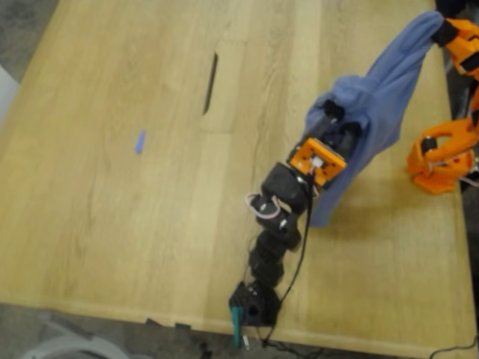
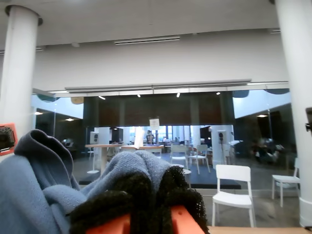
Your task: Fold a T-shirt
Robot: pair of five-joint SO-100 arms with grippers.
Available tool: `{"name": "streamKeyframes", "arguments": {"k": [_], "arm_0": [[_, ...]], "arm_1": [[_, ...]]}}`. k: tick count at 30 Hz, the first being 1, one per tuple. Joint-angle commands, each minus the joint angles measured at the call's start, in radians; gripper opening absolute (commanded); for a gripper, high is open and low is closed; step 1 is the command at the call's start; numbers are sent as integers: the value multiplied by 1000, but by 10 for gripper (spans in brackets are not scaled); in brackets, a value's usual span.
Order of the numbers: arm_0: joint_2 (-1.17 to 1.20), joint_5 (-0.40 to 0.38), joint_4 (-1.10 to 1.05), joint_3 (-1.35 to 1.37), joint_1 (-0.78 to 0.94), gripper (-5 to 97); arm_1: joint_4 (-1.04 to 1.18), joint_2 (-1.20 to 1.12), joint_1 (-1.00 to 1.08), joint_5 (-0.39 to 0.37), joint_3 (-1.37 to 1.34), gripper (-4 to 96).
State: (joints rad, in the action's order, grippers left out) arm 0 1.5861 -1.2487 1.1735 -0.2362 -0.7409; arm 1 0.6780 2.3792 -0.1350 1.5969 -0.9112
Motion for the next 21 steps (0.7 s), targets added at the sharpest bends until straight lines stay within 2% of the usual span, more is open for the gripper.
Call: {"name": "streamKeyframes", "arguments": {"k": [1, 5, 21], "arm_0": [[166, 12, -101, 28, -57, -2], [198, 21, -100, 87, -130, -2], [253, 11, 32, 224, -396, -2]], "arm_1": [[-6, 11, -11, 23, 46, 0], [38, 11, -64, 71, 51, 0], [78, -3, -227, 89, 55, 4]]}}
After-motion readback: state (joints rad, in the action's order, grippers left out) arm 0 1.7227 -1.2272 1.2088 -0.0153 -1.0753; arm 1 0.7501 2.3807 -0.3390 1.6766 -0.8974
